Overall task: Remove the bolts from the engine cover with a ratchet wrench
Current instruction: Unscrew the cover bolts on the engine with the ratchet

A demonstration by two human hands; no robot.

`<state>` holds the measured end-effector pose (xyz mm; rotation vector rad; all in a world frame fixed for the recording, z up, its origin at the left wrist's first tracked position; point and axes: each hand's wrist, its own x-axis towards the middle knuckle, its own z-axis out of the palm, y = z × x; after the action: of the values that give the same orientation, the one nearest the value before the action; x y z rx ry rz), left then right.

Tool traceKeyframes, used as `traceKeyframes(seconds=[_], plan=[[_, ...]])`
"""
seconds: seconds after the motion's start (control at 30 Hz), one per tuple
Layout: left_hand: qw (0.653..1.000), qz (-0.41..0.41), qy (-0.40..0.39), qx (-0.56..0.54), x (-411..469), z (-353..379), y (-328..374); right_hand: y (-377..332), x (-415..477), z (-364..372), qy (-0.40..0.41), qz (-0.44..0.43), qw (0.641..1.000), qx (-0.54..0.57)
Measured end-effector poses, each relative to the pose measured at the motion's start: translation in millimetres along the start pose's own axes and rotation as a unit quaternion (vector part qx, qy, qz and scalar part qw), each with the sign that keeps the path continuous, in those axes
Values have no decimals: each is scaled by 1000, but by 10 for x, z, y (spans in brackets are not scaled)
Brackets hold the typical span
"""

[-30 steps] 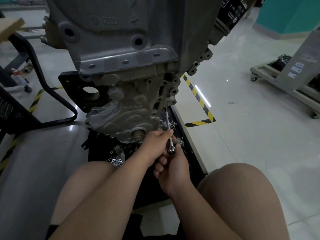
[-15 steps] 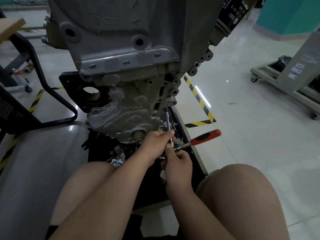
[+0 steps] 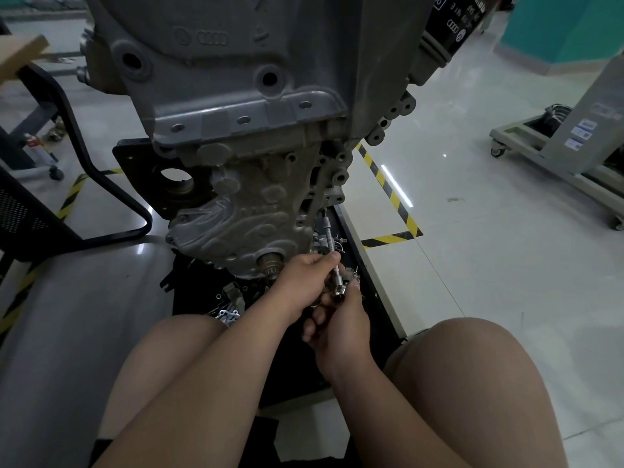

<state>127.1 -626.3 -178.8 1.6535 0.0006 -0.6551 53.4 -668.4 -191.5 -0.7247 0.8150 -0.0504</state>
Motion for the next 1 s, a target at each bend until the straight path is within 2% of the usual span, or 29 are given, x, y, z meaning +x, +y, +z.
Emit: traceKeyframes(seconds=[0.3, 0.63, 0.77, 0.9, 1.0], plan=[[1000, 18, 12, -4, 9, 1, -20, -19, -30, 46, -21, 53, 997, 47], [999, 28, 28, -9, -4, 1, -25, -16, -22, 19, -27, 28, 999, -4], [999, 34, 35, 2, 10, -3, -31, -19, -19, -11, -19, -7, 999, -40], [999, 39, 32, -9, 19, -10, -39, -8, -13, -34, 10, -78, 992, -103], [999, 41, 34, -3, 22, -13, -45, 20, -34, -50, 21, -126, 986, -109]])
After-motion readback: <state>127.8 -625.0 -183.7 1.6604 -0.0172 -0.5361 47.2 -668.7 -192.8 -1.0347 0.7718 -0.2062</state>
